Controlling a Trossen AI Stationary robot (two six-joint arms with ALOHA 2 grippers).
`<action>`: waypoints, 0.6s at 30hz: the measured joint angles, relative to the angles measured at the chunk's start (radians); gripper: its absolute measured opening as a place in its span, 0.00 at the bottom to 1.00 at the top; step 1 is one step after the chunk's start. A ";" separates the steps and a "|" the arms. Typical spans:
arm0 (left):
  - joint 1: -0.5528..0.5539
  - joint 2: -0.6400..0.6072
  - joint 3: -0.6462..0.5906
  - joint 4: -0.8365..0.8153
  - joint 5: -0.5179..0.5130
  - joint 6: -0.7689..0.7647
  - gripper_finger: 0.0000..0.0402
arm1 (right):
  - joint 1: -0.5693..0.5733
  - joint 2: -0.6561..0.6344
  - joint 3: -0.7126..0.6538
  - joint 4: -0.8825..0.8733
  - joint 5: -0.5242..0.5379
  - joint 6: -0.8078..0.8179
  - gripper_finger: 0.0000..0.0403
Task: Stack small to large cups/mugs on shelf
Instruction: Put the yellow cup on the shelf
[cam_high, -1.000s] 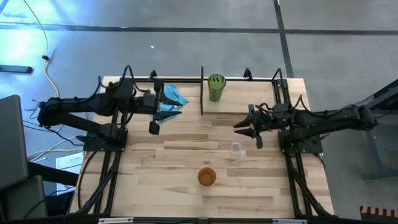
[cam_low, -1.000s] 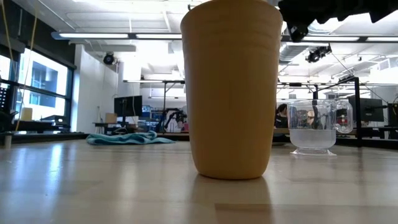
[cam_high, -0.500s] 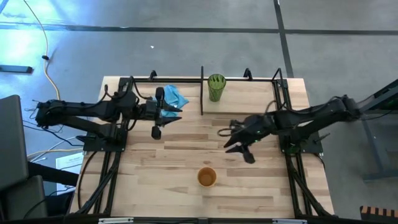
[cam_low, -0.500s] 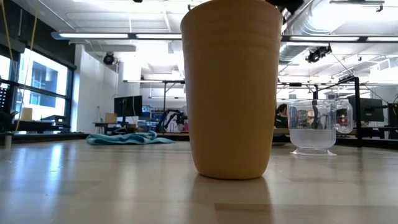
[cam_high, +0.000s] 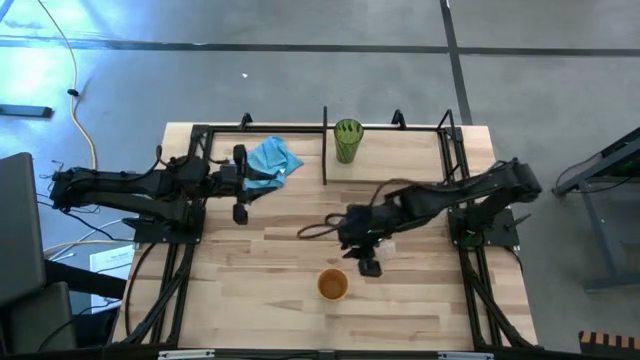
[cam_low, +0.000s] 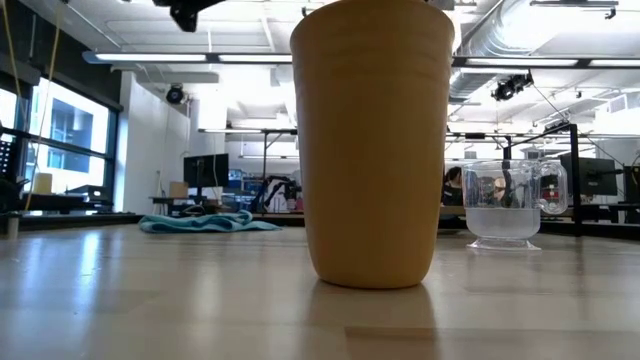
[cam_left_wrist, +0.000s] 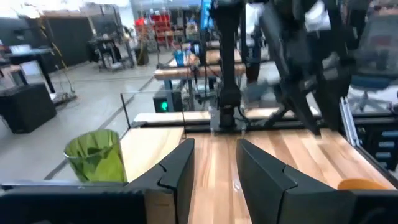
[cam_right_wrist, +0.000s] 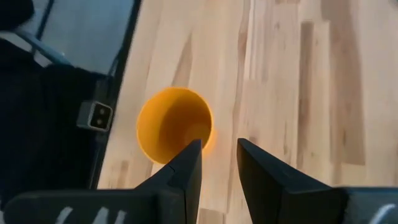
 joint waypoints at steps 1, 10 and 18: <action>0.000 -0.018 -0.017 0.011 -0.001 -0.001 0.27 | 0.002 0.021 0.006 -0.002 0.000 0.007 0.23; 0.000 -0.144 -0.093 0.012 -0.002 -0.008 0.27 | 0.003 0.114 0.013 0.017 0.051 0.220 0.23; 0.000 -0.170 -0.122 0.008 -0.013 0.009 0.27 | 0.025 0.142 0.013 0.015 0.069 0.360 0.23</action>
